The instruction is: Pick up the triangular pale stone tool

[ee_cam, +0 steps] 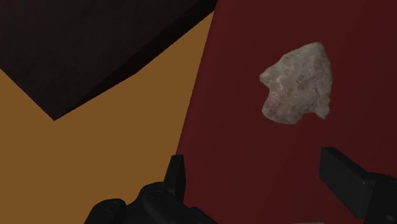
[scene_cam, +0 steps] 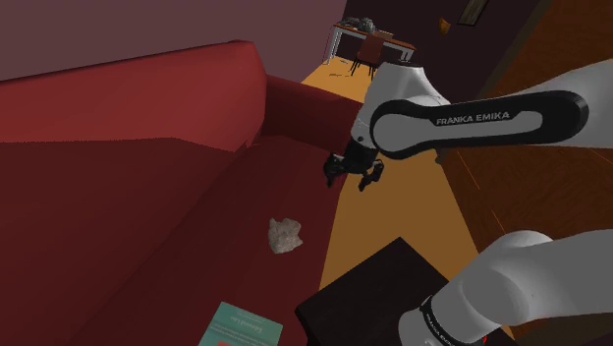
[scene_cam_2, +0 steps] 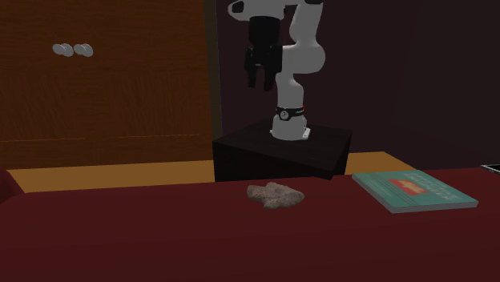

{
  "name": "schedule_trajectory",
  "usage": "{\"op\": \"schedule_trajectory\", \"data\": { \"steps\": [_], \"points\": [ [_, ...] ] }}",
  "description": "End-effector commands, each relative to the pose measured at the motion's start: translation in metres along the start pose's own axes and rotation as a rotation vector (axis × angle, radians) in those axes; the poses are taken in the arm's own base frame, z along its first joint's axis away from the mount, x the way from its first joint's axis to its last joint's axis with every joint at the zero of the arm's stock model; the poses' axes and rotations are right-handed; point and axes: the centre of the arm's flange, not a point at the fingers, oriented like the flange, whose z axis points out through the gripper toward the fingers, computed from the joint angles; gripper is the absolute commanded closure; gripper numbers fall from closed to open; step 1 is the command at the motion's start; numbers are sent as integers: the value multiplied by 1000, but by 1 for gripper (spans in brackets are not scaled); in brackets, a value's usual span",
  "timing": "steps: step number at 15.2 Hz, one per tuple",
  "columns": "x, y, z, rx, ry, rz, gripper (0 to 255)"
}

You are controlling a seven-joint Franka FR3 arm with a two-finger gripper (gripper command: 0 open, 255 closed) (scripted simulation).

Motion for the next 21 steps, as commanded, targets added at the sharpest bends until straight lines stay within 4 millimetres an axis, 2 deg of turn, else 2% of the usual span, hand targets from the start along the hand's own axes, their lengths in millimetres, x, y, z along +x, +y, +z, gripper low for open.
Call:
{"op": "schedule_trajectory", "data": {
  "steps": [1,9,17,21],
  "points": [
    [4,-13,23,5,0,85,0],
    [21,-54,118,18,-8,404,0],
    [50,-90,212,30,-15,723,0],
    [50,-92,233,31,-15,742,0]
  ]
}}
